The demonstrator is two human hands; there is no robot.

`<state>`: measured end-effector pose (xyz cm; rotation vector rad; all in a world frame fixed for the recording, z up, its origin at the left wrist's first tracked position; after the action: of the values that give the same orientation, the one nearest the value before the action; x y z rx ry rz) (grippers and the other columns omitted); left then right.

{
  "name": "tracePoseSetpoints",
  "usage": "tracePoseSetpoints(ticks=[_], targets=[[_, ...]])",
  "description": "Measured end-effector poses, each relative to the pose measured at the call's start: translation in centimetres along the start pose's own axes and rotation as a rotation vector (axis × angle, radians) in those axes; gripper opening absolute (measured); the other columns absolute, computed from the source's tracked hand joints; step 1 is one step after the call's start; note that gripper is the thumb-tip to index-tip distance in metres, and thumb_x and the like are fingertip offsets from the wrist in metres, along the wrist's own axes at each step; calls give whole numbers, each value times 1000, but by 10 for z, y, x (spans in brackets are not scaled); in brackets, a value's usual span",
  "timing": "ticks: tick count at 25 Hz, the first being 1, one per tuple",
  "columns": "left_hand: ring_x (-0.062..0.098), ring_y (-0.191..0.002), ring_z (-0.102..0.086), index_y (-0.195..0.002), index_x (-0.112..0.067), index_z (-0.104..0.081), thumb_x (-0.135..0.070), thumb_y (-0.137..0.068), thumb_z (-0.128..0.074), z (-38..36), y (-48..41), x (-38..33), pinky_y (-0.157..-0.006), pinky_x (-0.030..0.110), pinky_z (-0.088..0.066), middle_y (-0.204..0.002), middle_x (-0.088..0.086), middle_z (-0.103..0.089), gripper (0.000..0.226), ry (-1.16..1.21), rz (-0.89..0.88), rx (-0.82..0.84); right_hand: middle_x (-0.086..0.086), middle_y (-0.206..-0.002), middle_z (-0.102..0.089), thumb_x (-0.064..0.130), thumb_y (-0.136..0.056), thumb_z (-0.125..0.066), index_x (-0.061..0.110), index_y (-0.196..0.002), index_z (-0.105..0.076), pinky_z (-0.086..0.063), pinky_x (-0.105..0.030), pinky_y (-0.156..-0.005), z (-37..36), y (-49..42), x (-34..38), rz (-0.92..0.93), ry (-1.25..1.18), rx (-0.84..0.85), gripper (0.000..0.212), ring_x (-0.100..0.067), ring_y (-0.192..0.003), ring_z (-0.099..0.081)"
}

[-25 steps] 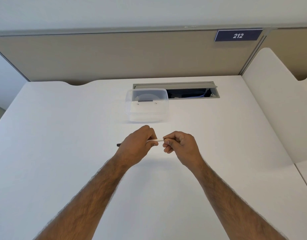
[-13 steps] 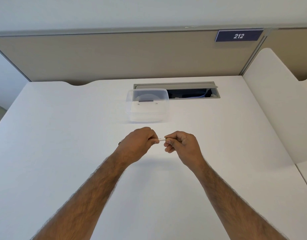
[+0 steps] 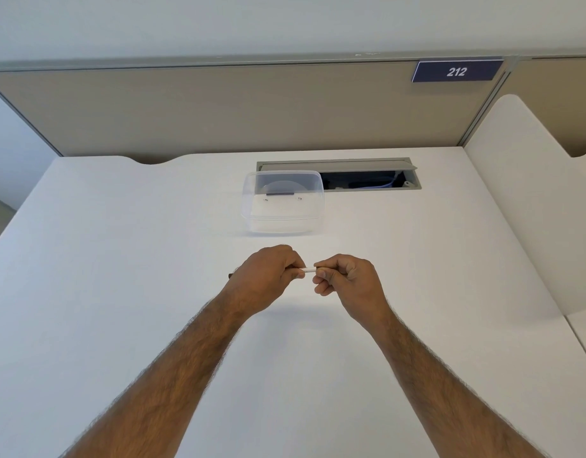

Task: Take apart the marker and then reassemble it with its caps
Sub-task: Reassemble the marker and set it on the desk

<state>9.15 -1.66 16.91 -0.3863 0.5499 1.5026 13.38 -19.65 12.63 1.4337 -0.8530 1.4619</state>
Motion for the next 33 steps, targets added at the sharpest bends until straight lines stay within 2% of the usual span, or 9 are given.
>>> tracePoseSetpoints(ticks=[5, 7, 13, 18, 22, 26, 28, 30, 33], targets=[[8, -80, -56, -90, -25, -68, -24, -97, -64, 0, 0, -2, -69, 29, -45, -83, -12, -60, 7, 14, 3, -17, -7, -71, -75, -3, -92, -61, 9, -88, -76, -59, -30, -60, -1, 0, -1, -5, -9, 2, 20, -23, -61, -72], [7, -81, -56, -89, -28, -66, -26, -97, -64, 1, 1, -2, -69, 30, -46, -83, -13, -60, 8, 20, 11, -21, -7, -70, -75, -3, -91, -61, 12, -86, -76, -59, -31, -60, 0, -1, 0, -7, -12, -1, 22, -23, -61, -72], [17, -93, -59, -99, -26, -74, -34, -101, -56, 2, -3, -2, -80, 43, -52, -96, -6, -69, 19, -118, 65, 100, -5, -69, -75, -4, -91, -61, 15, -83, -76, -59, -30, -58, -3, -1, 1, 3, 18, -5, 25, -22, -60, -72], [12, -92, -52, -91, -33, -71, -37, -97, -63, 0, -2, -1, -74, 36, -48, -92, -8, -67, 11, -142, 58, 11, -7, -71, -75, -4, -92, -62, 8, -87, -75, -59, -30, -59, -5, 3, -4, -14, 7, -27, 18, -22, -61, -72], [10, -90, -45, -91, -29, -73, -34, -96, -64, -2, -2, -1, -59, 21, -27, -87, -11, -67, 11, -181, -15, -81, -14, -73, -75, -3, -93, -62, 4, -88, -74, -59, -31, -59, -7, 7, -5, -32, -16, -41, 15, -24, -61, -72], [15, -93, -50, -96, -25, -75, -32, -96, -65, -5, -2, -4, -67, 28, -35, -90, -11, -67, 12, -251, -95, -113, -17, -74, -75, -3, -93, -62, 3, -88, -73, -59, -31, -59, -6, 8, -5, -58, -49, -58, 14, -24, -60, -72], [13, -90, -49, -98, -24, -73, -33, -93, -71, -4, 2, -7, -70, 27, -41, -95, -12, -63, 11, -177, -126, -212, -17, -74, -75, -3, -93, -62, 3, -89, -74, -60, -31, -59, -4, 6, -3, -54, -58, -90, 14, -24, -60, -72], [8, -82, -49, -89, -27, -65, -41, -90, -73, -5, 9, -7, -63, 20, -40, -91, -13, -57, 16, -73, -74, -367, -13, -73, -76, -2, -93, -62, 4, -90, -74, -61, -31, -60, -1, 3, -1, -52, -70, -136, 14, -24, -61, -73], [7, -58, -51, -69, -23, -57, -57, -90, -66, -13, 12, -1, -51, 20, -38, -69, -9, -60, 41, 216, 272, -420, -10, -73, -76, -1, -93, -63, 7, -90, -75, -60, -28, -60, 0, 1, 3, -38, -71, -164, 14, -24, -62, -74]])
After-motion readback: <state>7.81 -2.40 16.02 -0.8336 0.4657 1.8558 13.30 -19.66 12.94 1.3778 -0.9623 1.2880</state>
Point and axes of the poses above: each hand's wrist, its own y-axis away from the middle knuckle, its own z-axis out of the back of the hand, x = y × z, the point moved 3 cm from there along -y, towards the middle knuckle
